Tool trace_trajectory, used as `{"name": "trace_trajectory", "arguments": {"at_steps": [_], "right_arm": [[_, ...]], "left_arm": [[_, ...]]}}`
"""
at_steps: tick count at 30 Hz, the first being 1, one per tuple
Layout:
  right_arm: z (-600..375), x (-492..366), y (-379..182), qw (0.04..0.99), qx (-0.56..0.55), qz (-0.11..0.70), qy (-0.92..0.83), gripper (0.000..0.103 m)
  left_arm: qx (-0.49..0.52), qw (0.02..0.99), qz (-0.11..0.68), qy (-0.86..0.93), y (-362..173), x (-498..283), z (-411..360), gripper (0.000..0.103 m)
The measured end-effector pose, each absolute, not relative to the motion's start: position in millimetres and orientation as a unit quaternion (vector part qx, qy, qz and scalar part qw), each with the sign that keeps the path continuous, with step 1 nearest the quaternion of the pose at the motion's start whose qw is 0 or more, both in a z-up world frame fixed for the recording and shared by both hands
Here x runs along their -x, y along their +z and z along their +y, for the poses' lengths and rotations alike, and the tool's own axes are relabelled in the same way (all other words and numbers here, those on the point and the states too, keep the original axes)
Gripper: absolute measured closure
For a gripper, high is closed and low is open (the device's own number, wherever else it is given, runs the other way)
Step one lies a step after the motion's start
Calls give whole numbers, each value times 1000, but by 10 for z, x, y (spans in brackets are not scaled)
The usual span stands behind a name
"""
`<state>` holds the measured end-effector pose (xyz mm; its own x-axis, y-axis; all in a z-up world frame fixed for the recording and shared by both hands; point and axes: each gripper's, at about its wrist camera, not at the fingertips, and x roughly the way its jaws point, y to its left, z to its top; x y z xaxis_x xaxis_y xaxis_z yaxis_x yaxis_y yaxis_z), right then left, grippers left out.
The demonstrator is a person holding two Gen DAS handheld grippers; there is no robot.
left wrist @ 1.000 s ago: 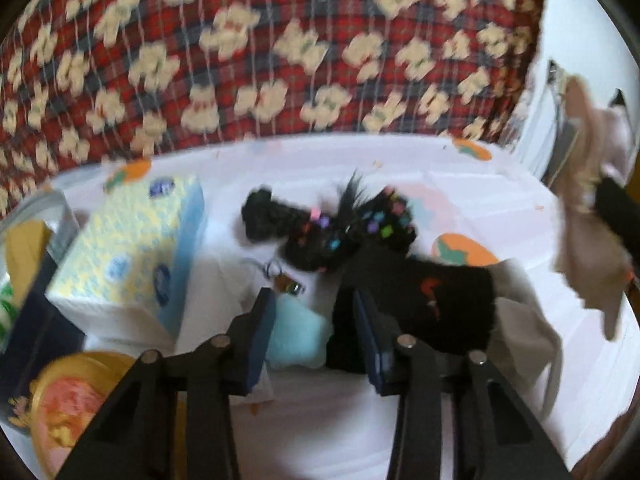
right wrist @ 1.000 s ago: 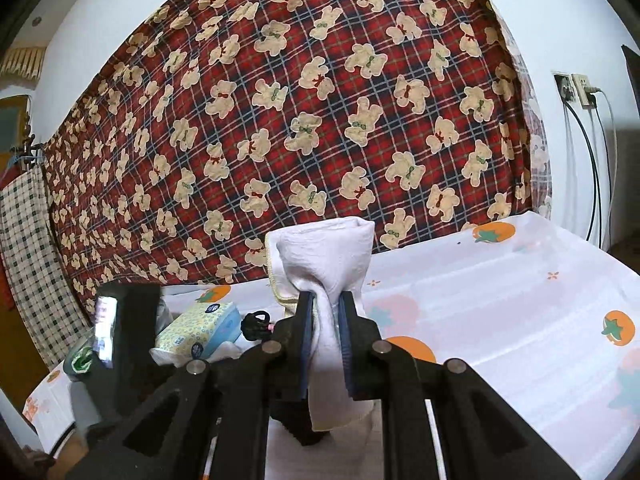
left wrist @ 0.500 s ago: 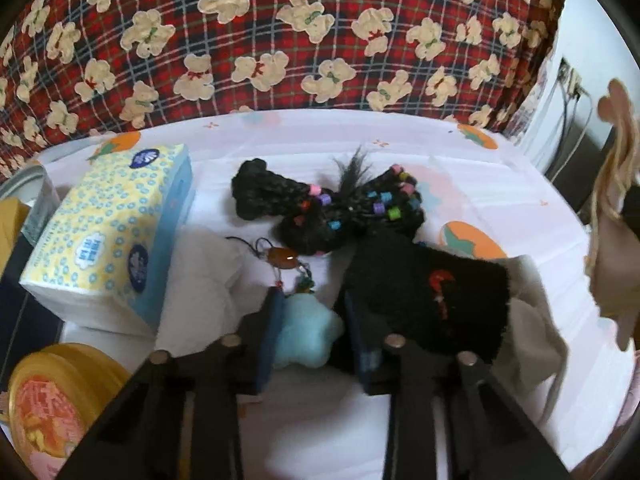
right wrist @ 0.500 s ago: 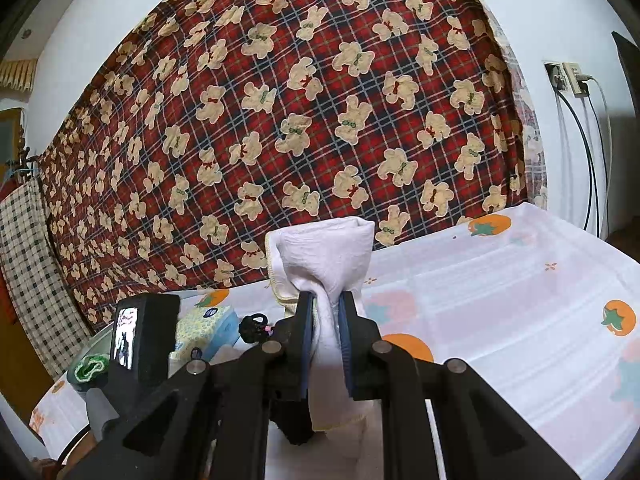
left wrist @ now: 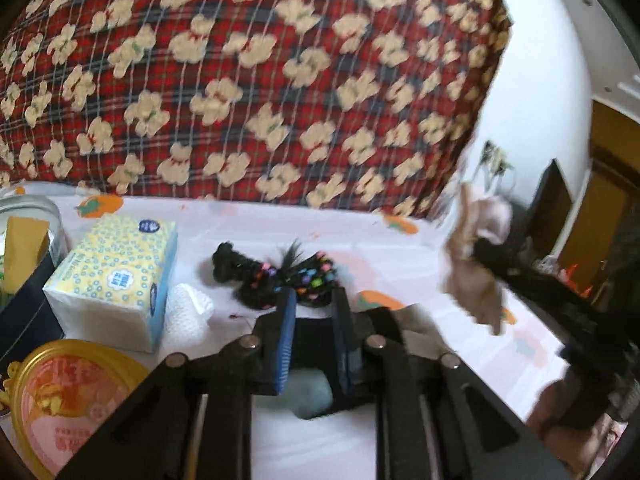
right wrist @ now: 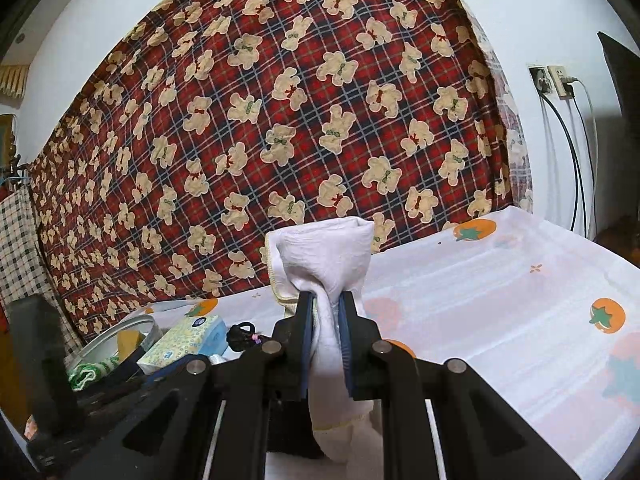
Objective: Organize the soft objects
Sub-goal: 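Grasp the light blue plush star with the left gripper while the right gripper holds the pink sock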
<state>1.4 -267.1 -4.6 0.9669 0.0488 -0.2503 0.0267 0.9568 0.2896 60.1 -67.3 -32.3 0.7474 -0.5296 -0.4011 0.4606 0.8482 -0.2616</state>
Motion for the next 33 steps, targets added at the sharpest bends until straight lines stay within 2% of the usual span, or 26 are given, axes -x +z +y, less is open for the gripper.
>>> {"name": "trace_trajectory", "arguments": {"at_steps": [7, 10, 12, 15, 17, 18, 25, 30, 32, 33], "right_arm": [[-2641, -14, -61, 981, -141, 131, 1, 89], [-2648, -23, -65, 980, -145, 136, 2, 89], [-2648, -24, -65, 980, -146, 137, 1, 89], [-2648, -34, -66, 980, -148, 136, 4, 89], [-2643, -33, -69, 979, -147, 138, 4, 89], [-2638, -37, -73, 979, -147, 139, 5, 89], [-2663, -44, -81, 978, -156, 140, 4, 89], [-2671, -49, -90, 977, -158, 140, 4, 89], [-2670, -40, -85, 977, -158, 141, 5, 89], [-2669, -40, -85, 977, -158, 141, 5, 89]], "left_arm": [[39, 941, 209, -261, -239, -435, -632, 86], [37, 940, 230, -248, -267, -464, -585, 86], [42, 932, 271, -238, -315, -508, -552, 85], [9, 918, 311, -246, -368, -446, -622, 68], [-25, 917, 321, -237, -408, -390, -722, 50], [-30, 913, 332, -237, -435, -396, -756, 48], [-44, 890, 394, -227, -605, -462, -874, 49], [-80, 894, 389, -208, -656, -439, -956, 51], [-84, 892, 394, -207, -666, -469, -972, 70], [-81, 887, 401, -213, -678, -492, -972, 71]]}}
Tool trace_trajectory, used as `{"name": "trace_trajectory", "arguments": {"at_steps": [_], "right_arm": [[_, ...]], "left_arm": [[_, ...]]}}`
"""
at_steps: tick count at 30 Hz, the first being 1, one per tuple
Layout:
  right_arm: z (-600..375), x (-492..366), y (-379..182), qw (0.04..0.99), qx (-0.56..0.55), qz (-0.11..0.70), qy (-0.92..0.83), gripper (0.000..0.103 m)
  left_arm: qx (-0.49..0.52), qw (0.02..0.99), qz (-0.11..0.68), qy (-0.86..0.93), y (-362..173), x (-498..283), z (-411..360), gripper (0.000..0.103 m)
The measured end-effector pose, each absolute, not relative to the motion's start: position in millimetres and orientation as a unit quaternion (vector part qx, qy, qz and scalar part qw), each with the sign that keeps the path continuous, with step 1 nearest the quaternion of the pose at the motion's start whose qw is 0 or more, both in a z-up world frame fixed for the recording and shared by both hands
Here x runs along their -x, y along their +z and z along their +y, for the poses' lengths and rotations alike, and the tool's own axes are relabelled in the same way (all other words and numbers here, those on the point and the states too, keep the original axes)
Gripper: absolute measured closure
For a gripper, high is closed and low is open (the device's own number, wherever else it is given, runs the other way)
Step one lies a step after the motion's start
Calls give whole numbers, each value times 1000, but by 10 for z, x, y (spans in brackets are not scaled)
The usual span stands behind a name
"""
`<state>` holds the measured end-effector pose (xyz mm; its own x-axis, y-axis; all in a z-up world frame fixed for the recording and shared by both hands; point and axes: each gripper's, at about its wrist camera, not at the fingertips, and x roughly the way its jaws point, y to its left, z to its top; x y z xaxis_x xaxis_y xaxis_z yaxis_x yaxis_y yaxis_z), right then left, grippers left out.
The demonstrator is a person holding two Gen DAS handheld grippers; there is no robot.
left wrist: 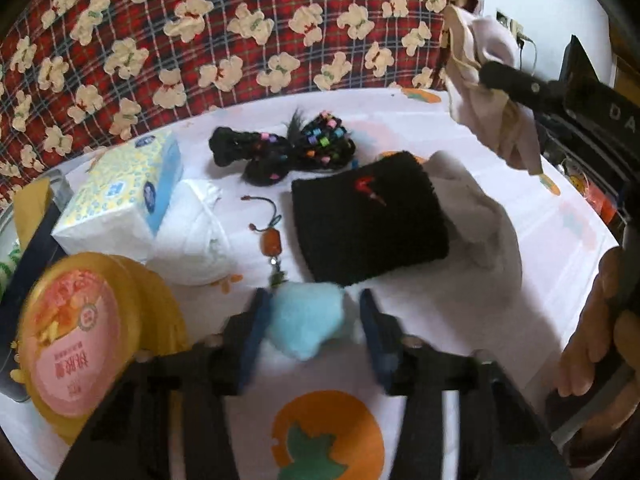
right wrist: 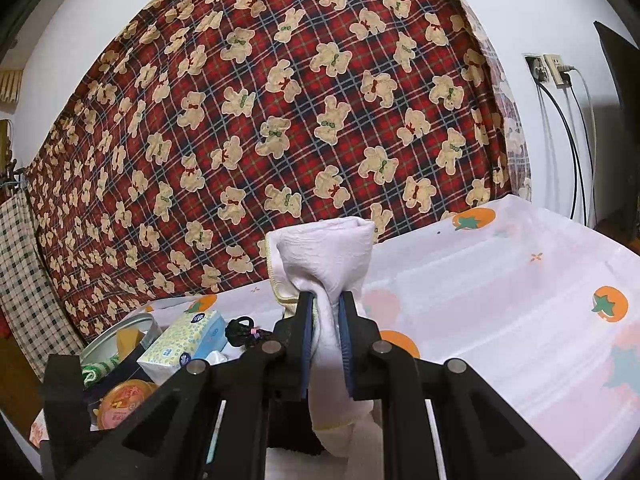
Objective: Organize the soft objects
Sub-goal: 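Grasp the light blue plush star with the left gripper while the right gripper holds the pink sock, then carry the plush star and pink sock over the tin and open both grippers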
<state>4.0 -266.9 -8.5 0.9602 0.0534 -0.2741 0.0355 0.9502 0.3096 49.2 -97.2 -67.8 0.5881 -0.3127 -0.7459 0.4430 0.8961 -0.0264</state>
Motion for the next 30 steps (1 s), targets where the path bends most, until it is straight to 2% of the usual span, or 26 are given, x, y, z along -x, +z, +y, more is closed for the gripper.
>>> {"name": "trace_trajectory", "arguments": {"at_steps": [7, 22, 30], "right_arm": [[-2703, -22, -86, 978, -162, 135, 0, 89], [-2684, -9, -106, 979, -151, 135, -18, 89], [-2493, 25, -117, 983, -122, 133, -23, 89]], "left_arm": [[-29, 890, 386, -239, -616, -471, -830, 73], [86, 934, 198, -284, 104, -100, -186, 73], [85, 946, 185, -252, 126, -37, 81, 73]]}}
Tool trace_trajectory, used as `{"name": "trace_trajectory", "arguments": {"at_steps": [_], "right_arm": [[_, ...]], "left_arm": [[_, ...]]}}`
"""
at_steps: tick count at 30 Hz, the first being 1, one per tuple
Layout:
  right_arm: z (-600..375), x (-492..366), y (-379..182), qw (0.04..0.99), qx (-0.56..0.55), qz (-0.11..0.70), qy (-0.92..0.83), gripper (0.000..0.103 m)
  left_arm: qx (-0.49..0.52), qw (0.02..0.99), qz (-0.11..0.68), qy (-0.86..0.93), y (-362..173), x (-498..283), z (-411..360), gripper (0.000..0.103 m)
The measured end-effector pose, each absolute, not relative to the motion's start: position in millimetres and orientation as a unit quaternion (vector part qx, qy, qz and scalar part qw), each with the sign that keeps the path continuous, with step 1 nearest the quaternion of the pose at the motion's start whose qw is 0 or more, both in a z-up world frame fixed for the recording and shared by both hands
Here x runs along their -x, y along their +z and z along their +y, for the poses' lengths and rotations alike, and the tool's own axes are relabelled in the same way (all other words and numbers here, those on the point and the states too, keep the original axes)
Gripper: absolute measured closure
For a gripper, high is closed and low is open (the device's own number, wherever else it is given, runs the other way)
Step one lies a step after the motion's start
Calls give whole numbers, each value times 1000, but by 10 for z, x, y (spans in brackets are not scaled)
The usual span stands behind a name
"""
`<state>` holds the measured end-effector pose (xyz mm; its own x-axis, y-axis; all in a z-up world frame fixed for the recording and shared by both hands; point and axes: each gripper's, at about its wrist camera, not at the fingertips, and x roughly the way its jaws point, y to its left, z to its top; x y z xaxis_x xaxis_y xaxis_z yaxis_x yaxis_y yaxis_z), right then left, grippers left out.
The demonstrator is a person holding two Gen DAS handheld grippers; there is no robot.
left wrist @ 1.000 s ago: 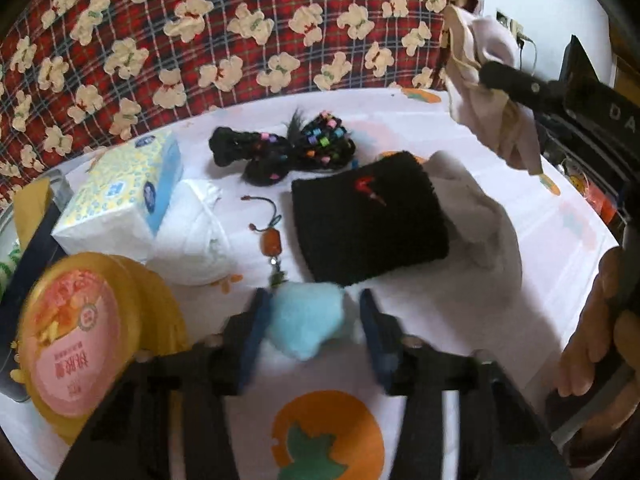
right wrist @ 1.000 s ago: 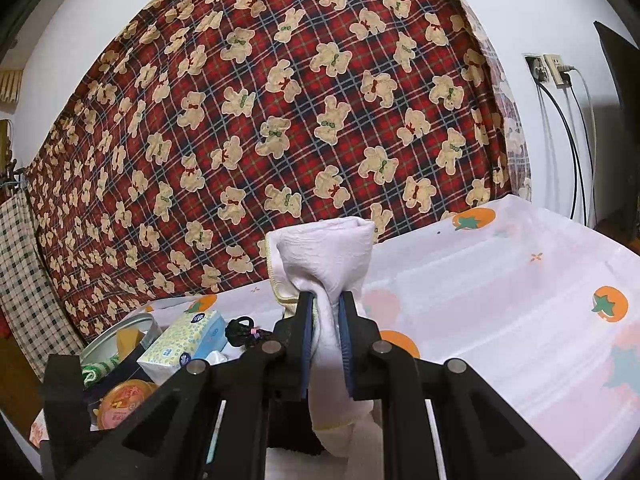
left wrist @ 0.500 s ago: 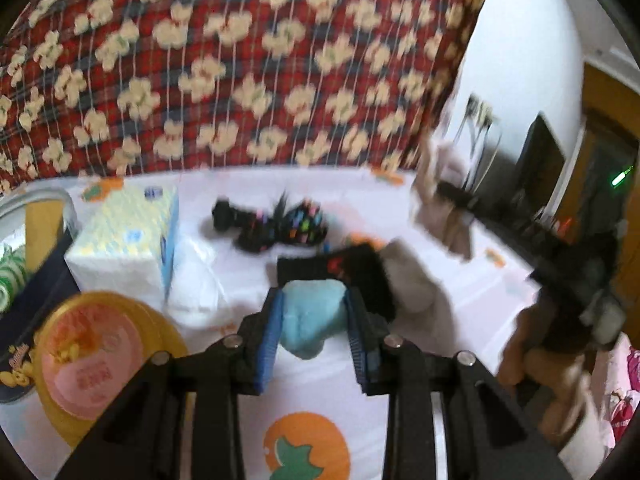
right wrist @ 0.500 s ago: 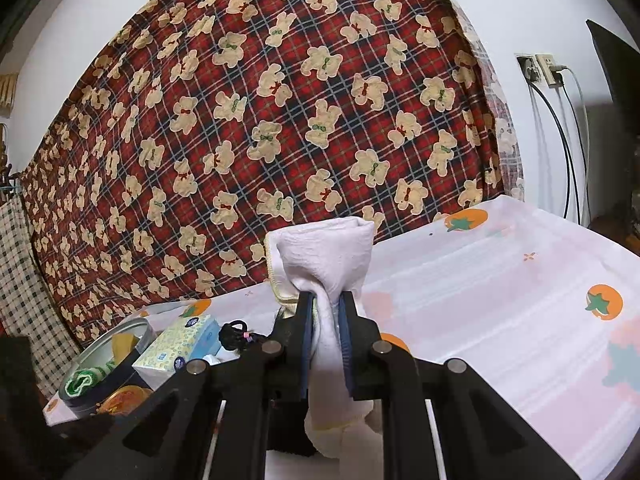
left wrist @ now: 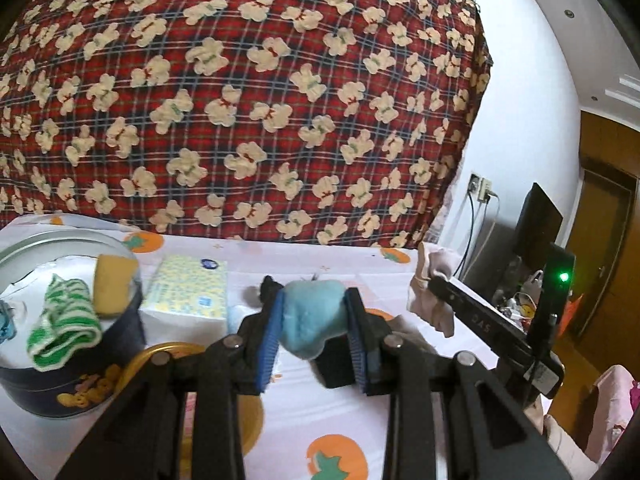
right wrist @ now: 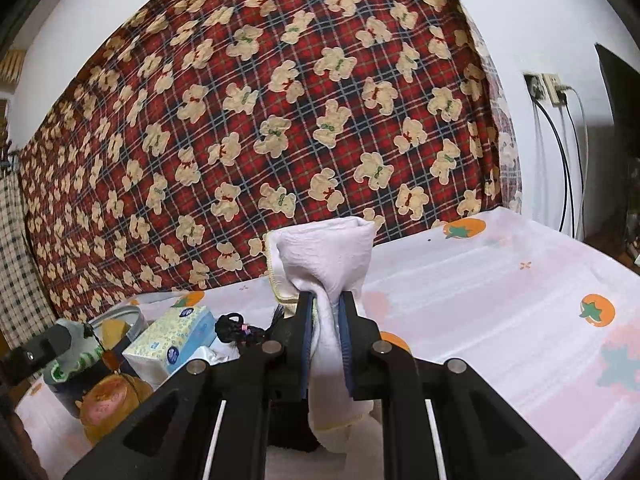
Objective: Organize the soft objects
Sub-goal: 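Carry the plush star and pink sock over the tin and open both grippers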
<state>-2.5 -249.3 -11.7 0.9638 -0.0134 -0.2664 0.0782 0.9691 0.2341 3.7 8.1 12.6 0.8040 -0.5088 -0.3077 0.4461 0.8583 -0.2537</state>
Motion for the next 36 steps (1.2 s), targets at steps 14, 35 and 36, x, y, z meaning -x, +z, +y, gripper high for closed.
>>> {"name": "trace_trajectory", "arguments": {"at_steps": [14, 35, 36], "right_arm": [[-1730, 190, 21, 987, -97, 123, 33, 89], [-310, -58, 251, 979, -81, 109, 154, 89], [-244, -81, 258, 978, -79, 109, 158, 89]], "left_arm": [[111, 955, 165, -220, 149, 29, 710, 73], [141, 977, 136, -85, 163, -103, 2076, 73], [143, 977, 135, -79, 151, -110, 2131, 73]]}}
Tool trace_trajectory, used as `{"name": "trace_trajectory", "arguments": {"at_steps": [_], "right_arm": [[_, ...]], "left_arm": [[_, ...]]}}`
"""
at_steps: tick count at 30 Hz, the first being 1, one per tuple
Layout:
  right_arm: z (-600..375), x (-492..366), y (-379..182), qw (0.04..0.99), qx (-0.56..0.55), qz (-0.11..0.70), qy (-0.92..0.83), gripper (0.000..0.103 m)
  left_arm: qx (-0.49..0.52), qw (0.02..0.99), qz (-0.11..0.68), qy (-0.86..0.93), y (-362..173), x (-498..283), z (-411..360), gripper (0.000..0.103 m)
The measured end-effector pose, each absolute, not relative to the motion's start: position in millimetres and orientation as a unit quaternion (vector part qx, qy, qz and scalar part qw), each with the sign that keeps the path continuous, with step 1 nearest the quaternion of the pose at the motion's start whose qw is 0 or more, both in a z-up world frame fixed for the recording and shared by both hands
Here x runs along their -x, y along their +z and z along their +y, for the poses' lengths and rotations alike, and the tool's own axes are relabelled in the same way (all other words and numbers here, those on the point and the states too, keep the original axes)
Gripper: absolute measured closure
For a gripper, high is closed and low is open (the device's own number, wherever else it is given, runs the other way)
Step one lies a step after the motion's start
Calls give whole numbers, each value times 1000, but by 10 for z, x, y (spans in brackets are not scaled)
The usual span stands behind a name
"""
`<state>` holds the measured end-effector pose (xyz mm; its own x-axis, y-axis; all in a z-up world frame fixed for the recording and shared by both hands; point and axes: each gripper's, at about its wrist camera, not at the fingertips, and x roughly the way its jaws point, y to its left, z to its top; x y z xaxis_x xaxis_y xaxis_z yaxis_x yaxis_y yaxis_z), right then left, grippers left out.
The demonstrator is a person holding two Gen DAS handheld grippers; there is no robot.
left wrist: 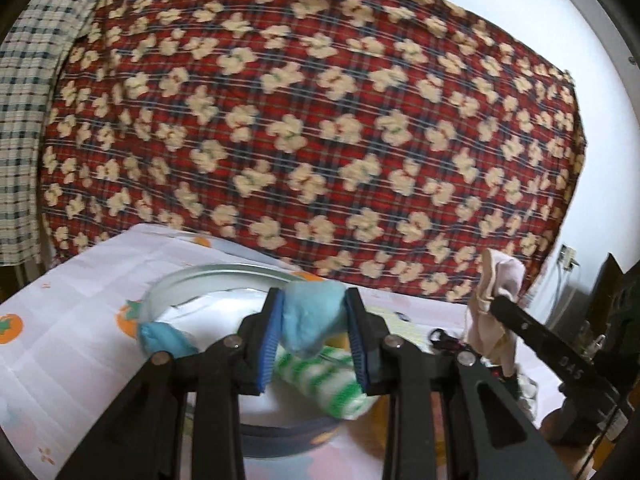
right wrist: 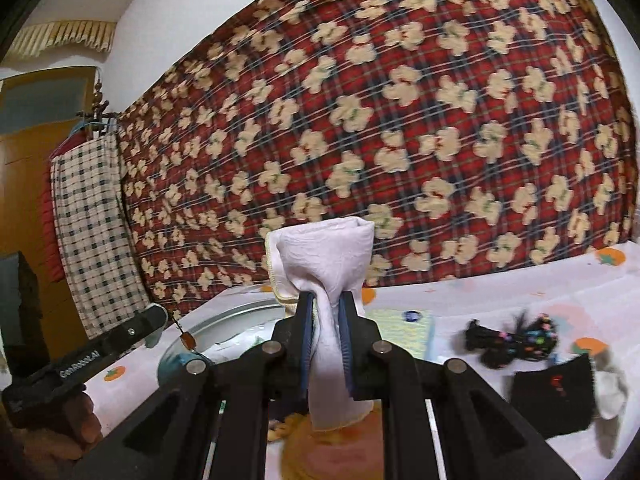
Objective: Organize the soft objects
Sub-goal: 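Carry the plush star and pink sock over the tin and open both grippers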
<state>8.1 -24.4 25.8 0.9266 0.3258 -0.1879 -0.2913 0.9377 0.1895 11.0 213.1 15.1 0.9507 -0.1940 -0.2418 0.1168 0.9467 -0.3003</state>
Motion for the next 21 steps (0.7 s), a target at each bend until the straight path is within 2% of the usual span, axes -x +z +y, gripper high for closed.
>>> {"name": "trace_trajectory", "arguments": {"at_steps": [15, 21], "right_arm": [[709, -696, 169, 967, -85, 145, 189, 88], [1058, -986, -33, 961, -79, 186, 187, 88]], "left_arm": [[137, 979, 152, -6, -7, -610, 2567, 73], [136, 972, 192, 24, -235, -897, 2598, 73]]}}
